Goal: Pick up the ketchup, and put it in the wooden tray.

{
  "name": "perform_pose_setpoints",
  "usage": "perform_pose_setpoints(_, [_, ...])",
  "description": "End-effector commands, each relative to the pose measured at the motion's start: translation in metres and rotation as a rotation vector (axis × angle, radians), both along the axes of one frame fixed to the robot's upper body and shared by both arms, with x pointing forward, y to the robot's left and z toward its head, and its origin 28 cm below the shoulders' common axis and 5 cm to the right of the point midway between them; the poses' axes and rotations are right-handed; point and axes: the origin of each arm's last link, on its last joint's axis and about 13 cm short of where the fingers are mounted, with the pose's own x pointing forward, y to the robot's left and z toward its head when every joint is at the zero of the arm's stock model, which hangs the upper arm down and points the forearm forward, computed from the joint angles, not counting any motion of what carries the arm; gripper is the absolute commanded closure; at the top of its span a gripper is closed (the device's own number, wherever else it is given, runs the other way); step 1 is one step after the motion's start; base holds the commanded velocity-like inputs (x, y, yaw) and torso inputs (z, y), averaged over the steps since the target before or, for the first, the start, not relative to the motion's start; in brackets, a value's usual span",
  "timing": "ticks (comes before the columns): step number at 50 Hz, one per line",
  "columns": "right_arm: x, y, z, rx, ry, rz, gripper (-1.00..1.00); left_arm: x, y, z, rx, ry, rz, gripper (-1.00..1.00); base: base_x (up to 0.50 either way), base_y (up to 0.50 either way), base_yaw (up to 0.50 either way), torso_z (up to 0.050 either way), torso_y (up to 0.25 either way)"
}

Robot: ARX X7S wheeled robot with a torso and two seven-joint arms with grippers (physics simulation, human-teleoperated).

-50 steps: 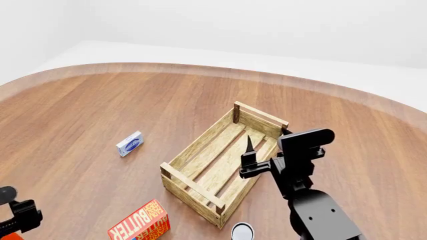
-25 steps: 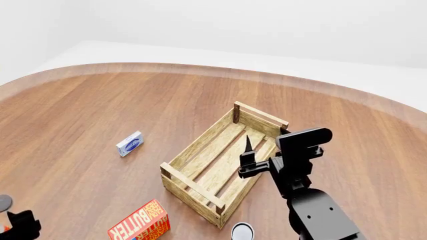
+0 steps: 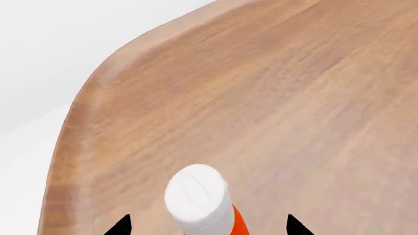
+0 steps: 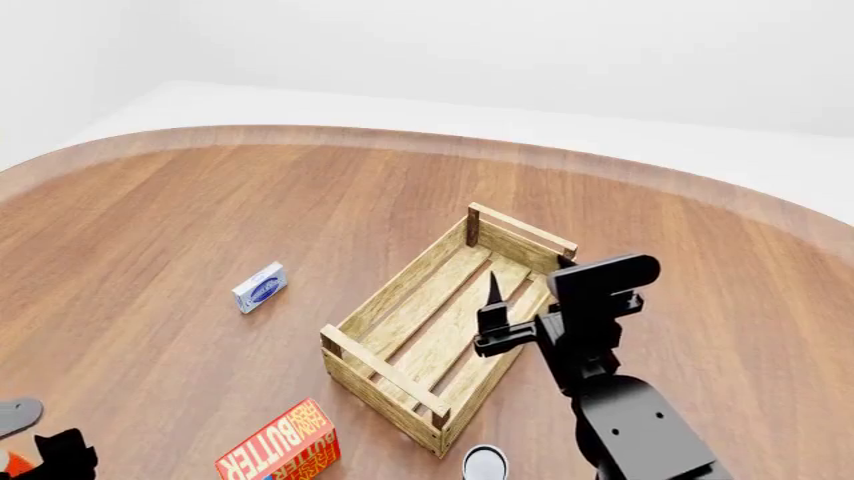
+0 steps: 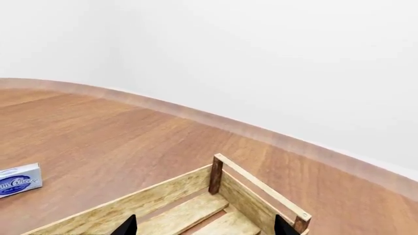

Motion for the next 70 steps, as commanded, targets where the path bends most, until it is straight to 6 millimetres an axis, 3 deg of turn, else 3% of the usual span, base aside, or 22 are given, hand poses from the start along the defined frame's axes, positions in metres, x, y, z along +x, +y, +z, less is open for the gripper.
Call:
perform_pose_setpoints(1, [0.001,0.001,0.000,-0.008,0.005,0.006,-1.00,0.007,0.001,-0.011,-0.014,0.013,0.007,-1.00,0.00,0.00,0.00,0.000,0.000])
perform_pose_setpoints(37, [0.005,0.001,-0.002,-0.008,0.015,-0.005,-1.00,0.053,0.016,-0.035,0.003,-0.008,0.124,-1.00,0.00,0.00,0.00,0.000,0.000])
perform_pose_setpoints(38, [0.005,0.001,-0.002,-0.007,0.015,-0.006,-1.00,0.054,0.016,-0.036,0.006,-0.010,0.126,1.00,0.00,0.00,0.00,0.000,0.000])
perform_pose_setpoints(55, [0.006,0.001,-0.002,0.007,0.014,-0.009,-1.00,0.061,0.016,-0.028,0.004,-0.091,0.115,1.00,0.00,0.00,0.00,0.000,0.000])
perform_pose_setpoints(63, [0.006,0.000,0.010,0.018,-0.023,-0.011,-1.00,0.085,0.006,0.012,0.058,-0.210,-0.009,1.00,0.00,0.00,0.00,0.000,0.000])
perform_pose_setpoints(70, [0.007,0.000,0.020,0.010,-0.056,-0.008,-1.00,0.118,-0.018,0.045,0.100,-0.292,-0.182,1.00,0.00,0.00,0.00,0.000,0.000])
